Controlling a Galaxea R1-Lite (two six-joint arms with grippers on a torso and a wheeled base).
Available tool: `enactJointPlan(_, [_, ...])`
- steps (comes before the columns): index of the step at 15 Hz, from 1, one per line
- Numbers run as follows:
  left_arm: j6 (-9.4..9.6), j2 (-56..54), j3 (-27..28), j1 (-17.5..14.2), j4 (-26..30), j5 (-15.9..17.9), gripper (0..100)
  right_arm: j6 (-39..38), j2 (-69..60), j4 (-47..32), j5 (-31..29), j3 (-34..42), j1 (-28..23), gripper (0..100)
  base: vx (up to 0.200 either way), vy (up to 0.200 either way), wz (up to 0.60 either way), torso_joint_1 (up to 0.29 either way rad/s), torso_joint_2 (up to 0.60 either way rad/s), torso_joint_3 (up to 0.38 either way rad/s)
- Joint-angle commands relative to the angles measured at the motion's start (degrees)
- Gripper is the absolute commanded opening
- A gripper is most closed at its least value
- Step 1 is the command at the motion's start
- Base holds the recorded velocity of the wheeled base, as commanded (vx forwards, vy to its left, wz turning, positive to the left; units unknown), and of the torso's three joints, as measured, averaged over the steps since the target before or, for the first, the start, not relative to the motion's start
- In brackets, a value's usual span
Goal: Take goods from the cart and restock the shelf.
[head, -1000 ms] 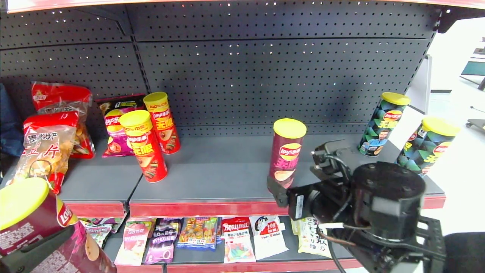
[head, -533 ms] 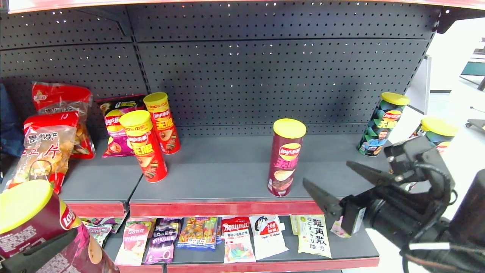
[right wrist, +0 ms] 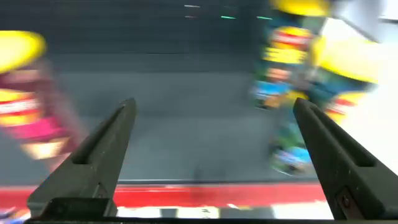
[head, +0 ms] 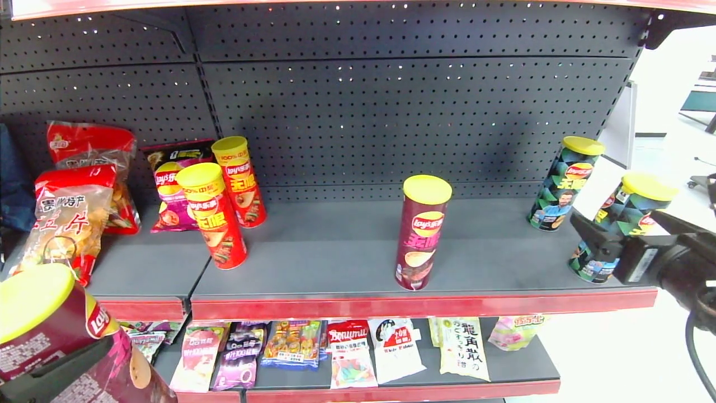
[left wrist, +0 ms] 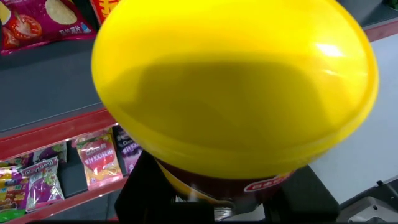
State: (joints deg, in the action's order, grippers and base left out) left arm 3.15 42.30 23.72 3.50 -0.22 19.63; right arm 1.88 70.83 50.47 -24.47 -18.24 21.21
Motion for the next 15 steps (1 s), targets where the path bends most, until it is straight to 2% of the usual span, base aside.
enactJointPlan(1, [0.02,-0.1,0.0,0.0,-0.7,0.1,0,0.1,-5.3,0.0,0.9,4.4,-9.3,100,0.000,0.000,0.00,0.000,0.00,0.000])
enactJointPlan(4, [-0.07,0.0,-0.2,-0.1,-1.9,1.6,0,2.1,-11.1,-0.3,8.0,7.1,-14.9,100,0.000,0.000,0.00,0.000,0.00,0.000])
enactJointPlan(6, [-0.07,0.2,-0.1,-0.1,-2.1,2.0,0,2.3,-15.5,-3.9,12.9,8.4,-15.3,100,0.000,0.000,0.00,0.000,0.00,0.000])
enactJointPlan(8, [-0.07,0.2,-0.1,-0.1,-2.1,2.6,0,2.3,-21.7,-13.1,21.0,8.7,-15.3,100,0.000,0.000,0.00,0.000,0.00,0.000])
enactJointPlan(9, [-0.07,0.3,0.0,-0.1,-2.1,3.2,0,2.1,-26.0,-21.9,26.4,8.0,-15.5,100,0.000,0.000,0.00,0.000,0.00,0.000])
enactJointPlan(10, [0.02,0.4,0.3,-0.1,-2.2,3.5,0,2.2,-28.5,-31.7,26.5,6.1,-17.3,100,0.000,0.000,0.00,0.000,0.00,0.000])
enactJointPlan(11, [0.02,0.3,0.4,-0.1,-2.2,3.5,0,2.4,-28.8,-36.9,23.2,4.1,-20.6,100,0.000,0.000,0.00,0.000,0.00,0.000])
enactJointPlan(12, [-0.07,0.1,0.2,-0.1,-2.3,3.5,0,2.1,-28.9,-38.4,19.3,3.8,-24.3,100,0.000,0.000,0.00,0.000,0.00,0.000])
enactJointPlan(13, [-0.07,0.1,0.1,-0.1,-2.4,3.5,0,1.9,-29.3,-38.4,18.2,4.2,-25.6,100,0.000,0.000,0.00,0.000,0.00,0.000])
enactJointPlan(14, [-0.07,0.1,0.0,-0.1,-2.8,3.5,0,0.6,-33.6,-38.4,18.0,6.6,-28.7,100,0.000,0.000,0.00,0.000,0.00,0.000])
enactJointPlan(15, [-0.07,0.3,0.2,-0.1,-2.9,3.5,0,0.5,-39.6,-38.7,19.1,8.3,-28.1,100,0.000,0.000,0.00,0.000,0.00,0.000])
